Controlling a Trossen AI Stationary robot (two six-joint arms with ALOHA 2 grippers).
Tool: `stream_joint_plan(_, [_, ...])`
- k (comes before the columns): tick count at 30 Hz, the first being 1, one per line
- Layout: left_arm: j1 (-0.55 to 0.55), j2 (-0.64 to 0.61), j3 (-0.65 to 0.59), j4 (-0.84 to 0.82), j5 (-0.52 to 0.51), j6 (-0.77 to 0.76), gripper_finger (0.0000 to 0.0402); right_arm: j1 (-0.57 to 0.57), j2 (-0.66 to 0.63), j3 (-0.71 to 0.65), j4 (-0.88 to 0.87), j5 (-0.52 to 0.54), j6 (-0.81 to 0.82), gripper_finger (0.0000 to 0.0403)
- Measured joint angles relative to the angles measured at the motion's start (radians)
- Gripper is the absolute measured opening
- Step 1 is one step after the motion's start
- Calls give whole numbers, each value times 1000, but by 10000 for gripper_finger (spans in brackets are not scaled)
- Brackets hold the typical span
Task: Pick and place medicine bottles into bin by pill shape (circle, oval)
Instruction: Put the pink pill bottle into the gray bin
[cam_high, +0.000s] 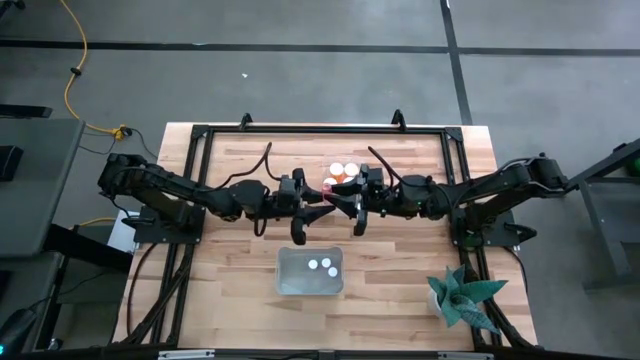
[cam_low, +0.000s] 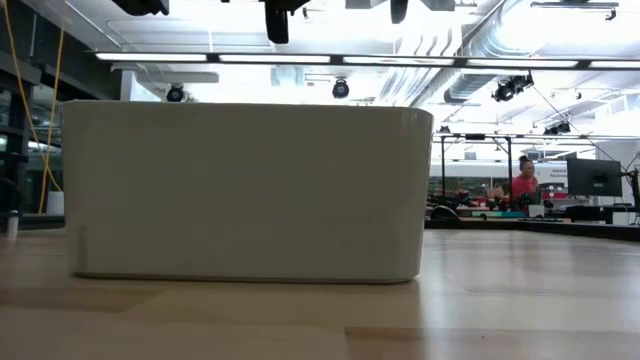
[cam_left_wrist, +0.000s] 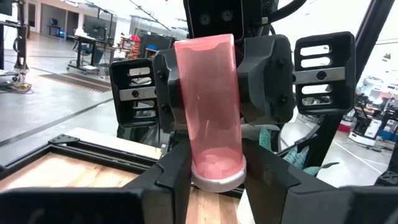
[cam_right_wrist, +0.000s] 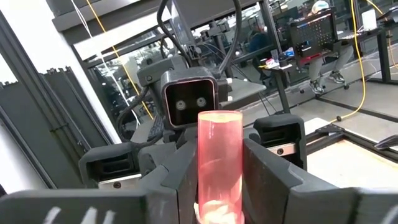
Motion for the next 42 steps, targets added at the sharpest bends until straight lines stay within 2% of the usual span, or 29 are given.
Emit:
stream_joint_plan(9, [0, 0, 0, -8, -5, 0, 117, 0, 0, 0, -3, 0, 0, 113])
stream_joint_plan(14, [0, -25, 0, -115, 4, -10, 114, -6, -7, -1, -31, 0, 4, 133])
stream_joint_plan(18, [1, -75, -1, -289, 26, -25, 115, -7, -37, 23, -200, -15, 5, 167])
stream_joint_plan(22, [17, -152, 6, -536, 103, -25, 115, -8, -61, 110, -469, -75, -26, 198])
stream_joint_plan(25, [39, -181, 68, -797, 157, 15, 115, -8, -38, 209, -723, -150, -77, 208])
stream_joint_plan(28, [62, -171, 171, -1030, 195, 104, 115, -8, 10, 295, -899, -179, -146, 209])
stream_joint_plan(31, [72, -121, 279, -1215, 206, 195, 115, -7, 63, 356, -970, -179, -224, 208])
stream_joint_plan(34, [76, -73, 357, -1339, 204, 269, 115, -6, 102, 398, -967, -169, -291, 207])
stream_joint_plan(37, [73, -44, 393, -1375, 193, 323, 115, -6, 128, 411, -937, -136, -321, 207])
stream_joint_plan(42, [61, -31, 399, -1349, 155, 350, 115, -6, 161, 411, -930, -124, -337, 207])
